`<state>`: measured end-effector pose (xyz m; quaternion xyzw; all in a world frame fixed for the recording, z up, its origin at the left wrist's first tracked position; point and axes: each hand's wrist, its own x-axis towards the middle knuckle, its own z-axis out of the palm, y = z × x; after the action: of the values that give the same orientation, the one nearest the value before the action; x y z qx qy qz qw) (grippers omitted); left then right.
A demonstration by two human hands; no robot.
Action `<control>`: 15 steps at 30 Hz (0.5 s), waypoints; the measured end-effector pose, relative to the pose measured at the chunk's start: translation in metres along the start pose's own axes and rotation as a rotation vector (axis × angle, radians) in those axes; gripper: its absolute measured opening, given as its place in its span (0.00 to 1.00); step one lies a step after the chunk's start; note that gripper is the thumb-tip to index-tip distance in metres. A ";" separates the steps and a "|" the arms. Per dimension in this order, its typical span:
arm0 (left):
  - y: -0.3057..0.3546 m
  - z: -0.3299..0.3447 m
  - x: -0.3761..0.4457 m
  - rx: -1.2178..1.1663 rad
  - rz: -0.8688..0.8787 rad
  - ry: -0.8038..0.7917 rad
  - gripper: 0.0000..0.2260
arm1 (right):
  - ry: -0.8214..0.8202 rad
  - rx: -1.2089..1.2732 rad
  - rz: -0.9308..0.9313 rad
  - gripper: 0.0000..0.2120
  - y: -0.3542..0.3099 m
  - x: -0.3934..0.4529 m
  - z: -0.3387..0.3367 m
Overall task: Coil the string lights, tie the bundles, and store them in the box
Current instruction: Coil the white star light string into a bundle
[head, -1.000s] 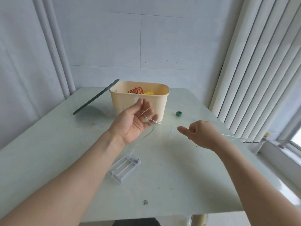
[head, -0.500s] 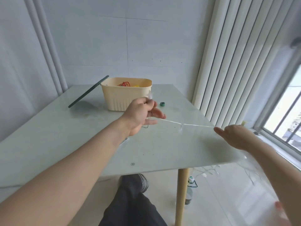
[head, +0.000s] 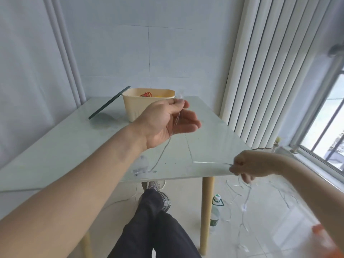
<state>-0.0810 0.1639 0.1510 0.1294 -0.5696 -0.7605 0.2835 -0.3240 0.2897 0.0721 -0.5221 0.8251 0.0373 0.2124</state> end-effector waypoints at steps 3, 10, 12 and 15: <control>0.002 0.008 -0.016 -0.177 0.012 0.006 0.10 | -0.044 0.098 -0.089 0.10 -0.026 -0.003 0.023; -0.012 0.020 -0.039 -0.305 0.055 -0.024 0.10 | 0.309 0.037 -0.282 0.23 -0.084 -0.030 0.040; -0.016 0.020 -0.040 -0.252 0.082 -0.005 0.09 | 0.330 0.565 -0.608 0.16 -0.103 -0.039 0.038; -0.024 0.013 -0.041 -0.091 0.130 0.041 0.09 | -0.002 1.272 -0.812 0.19 -0.117 -0.039 0.051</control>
<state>-0.0613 0.2023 0.1277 0.0949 -0.5358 -0.7627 0.3495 -0.1914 0.2845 0.0595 -0.5617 0.4301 -0.5271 0.4709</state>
